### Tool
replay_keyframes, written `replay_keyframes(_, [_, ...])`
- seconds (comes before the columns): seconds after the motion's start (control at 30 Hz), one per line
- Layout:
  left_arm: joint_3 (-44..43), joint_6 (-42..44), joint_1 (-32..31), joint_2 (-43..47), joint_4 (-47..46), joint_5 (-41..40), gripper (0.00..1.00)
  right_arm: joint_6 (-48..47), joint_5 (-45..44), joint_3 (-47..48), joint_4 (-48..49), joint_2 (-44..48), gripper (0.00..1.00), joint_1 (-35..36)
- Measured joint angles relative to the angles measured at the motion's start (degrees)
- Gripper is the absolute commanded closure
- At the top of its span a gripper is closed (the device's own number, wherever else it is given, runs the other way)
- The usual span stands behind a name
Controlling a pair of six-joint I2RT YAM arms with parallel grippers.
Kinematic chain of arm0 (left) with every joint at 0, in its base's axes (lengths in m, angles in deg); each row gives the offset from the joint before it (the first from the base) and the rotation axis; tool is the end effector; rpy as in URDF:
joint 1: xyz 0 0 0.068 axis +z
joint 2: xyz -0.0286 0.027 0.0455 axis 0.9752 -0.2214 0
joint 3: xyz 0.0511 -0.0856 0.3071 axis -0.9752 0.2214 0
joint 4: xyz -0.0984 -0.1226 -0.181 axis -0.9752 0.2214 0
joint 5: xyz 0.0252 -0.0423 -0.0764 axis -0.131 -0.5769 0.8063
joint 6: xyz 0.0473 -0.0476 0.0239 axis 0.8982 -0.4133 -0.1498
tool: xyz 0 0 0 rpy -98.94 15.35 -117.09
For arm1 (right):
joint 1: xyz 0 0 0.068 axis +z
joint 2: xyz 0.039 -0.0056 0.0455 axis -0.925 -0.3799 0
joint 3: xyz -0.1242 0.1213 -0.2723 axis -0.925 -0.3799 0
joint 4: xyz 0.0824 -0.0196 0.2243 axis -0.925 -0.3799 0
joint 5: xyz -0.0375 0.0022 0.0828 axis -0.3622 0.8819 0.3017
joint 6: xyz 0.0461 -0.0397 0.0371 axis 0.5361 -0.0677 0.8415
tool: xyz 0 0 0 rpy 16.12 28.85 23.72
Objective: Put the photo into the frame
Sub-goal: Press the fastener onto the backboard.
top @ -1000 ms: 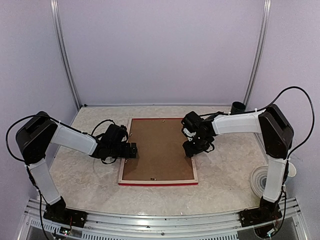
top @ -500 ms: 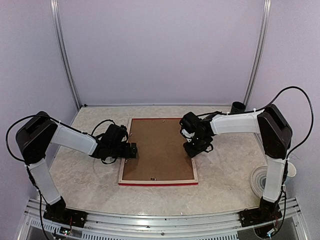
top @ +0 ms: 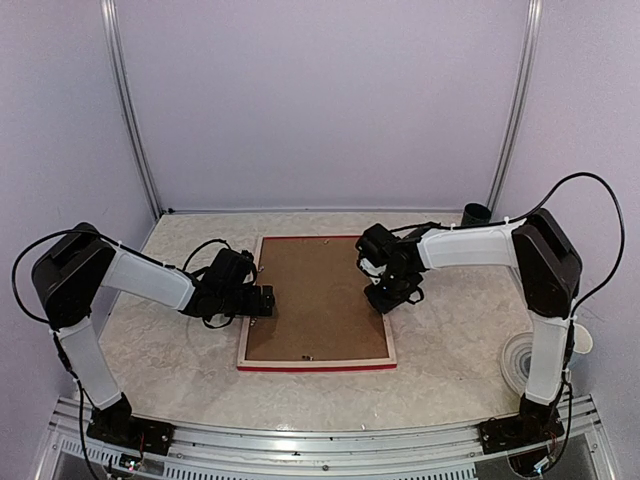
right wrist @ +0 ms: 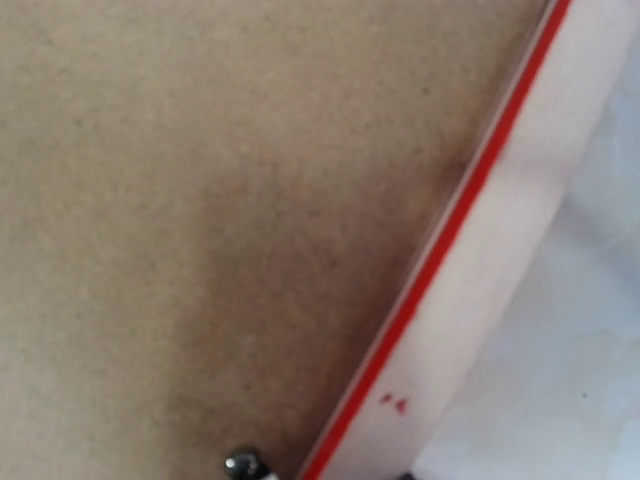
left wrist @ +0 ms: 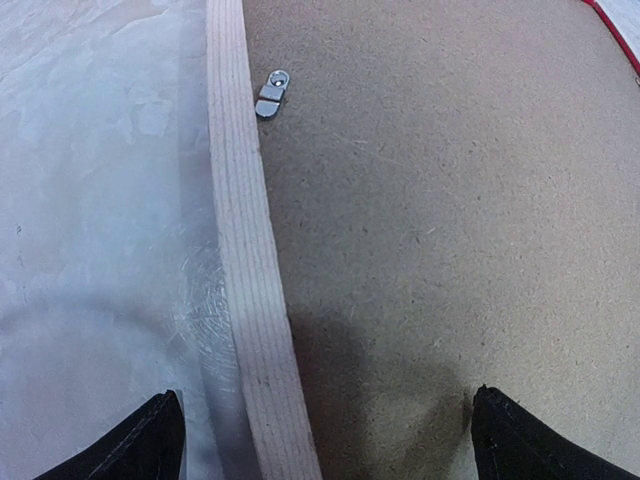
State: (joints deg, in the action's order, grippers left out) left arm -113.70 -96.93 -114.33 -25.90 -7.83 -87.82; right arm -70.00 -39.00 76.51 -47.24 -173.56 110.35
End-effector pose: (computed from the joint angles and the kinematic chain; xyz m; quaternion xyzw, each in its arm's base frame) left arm 0.2885 -0.2025 0.1754 0.0450 0.9281 -0.1018 0.3554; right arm 0.3055 0.2666 0.2003 -0.2388 0.9536 -0.0104 0.1828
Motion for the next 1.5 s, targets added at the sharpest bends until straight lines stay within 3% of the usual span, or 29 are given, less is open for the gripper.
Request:
replay_keyframes(0.1, [0.0, 0.1, 0.1, 0.0, 0.0, 0.0, 0.01, -0.1, -0.3, 0.6, -0.2, -0.4, 0.78, 0.0])
replay_keyframes(0.33, [0.4, 0.2, 0.3, 0.1, -0.5, 0.1, 0.01, -1.1, 0.2, 0.9, -0.1, -0.6, 0.52, -0.1])
replay_keyframes(0.47, [0.4, 0.3, 0.4, 0.1, -0.7, 0.1, 0.01, -2.5, 3.7, 1.8, -1.0, -0.6, 0.46, -0.6])
replay_keyframes(0.77, [0.5, 0.5, 0.8, 0.2, -0.7, 0.3, 0.01, -4.2, 11.3, 3.9, -2.0, -0.7, 0.46, -4.1])
replay_keyframes(1.03, [0.7, 0.9, 0.8, 0.3, -0.9, 0.4, 0.01, -4.4, 12.5, 3.8, -2.1, -2.1, 0.47, -5.2])
replay_keyframes(1.5, [0.7, 1.3, 0.9, 0.3, -0.8, 0.6, 0.01, -4.4, 12.1, 3.9, -2.1, -2.6, 0.64, -5.2])
